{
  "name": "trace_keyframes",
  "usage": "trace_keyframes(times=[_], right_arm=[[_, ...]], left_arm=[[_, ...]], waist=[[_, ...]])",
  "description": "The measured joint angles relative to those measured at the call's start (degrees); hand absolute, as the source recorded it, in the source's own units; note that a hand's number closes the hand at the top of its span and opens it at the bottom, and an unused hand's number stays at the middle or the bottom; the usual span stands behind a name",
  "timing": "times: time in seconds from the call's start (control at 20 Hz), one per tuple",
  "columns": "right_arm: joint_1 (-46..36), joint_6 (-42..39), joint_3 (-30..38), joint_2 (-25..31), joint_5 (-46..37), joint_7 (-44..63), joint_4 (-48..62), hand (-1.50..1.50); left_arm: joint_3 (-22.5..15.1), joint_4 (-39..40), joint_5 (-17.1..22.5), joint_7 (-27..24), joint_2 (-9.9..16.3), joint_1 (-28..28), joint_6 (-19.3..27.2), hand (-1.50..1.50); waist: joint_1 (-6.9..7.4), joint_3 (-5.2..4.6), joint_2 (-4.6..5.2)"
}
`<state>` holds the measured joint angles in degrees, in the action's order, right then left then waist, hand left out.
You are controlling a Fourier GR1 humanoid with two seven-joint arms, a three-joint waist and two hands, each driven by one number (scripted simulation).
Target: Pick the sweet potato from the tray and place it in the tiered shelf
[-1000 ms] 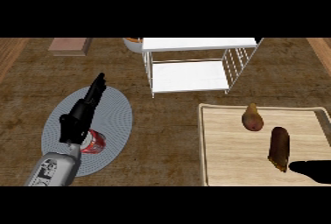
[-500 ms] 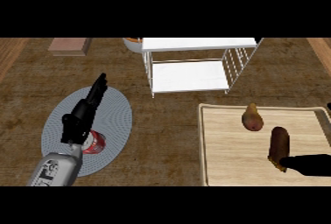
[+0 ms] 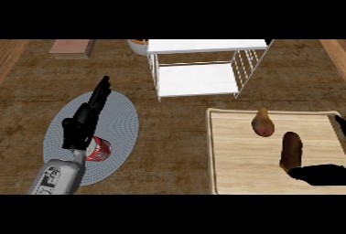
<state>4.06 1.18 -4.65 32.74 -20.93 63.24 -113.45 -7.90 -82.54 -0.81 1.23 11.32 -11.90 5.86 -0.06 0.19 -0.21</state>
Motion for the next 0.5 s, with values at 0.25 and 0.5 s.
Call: trace_keyframes(times=[0.25, 0.5], right_arm=[[-1.33, -1.10, 0.28, -1.90, -1.90, -0.40, 2.93, -1.50], [-1.37, -2.26, 1.33, -3.68, -3.40, -1.23, 4.57, -1.50]], left_arm=[[0.00, -0.50, -0.86, -0.14, -0.72, 0.39, -0.39, 0.00], [0.75, -0.98, -1.45, 0.12, -0.81, 0.77, -1.10, 0.00]], waist=[[0.11, 0.03, -0.01], [0.05, 0.03, -0.01]])
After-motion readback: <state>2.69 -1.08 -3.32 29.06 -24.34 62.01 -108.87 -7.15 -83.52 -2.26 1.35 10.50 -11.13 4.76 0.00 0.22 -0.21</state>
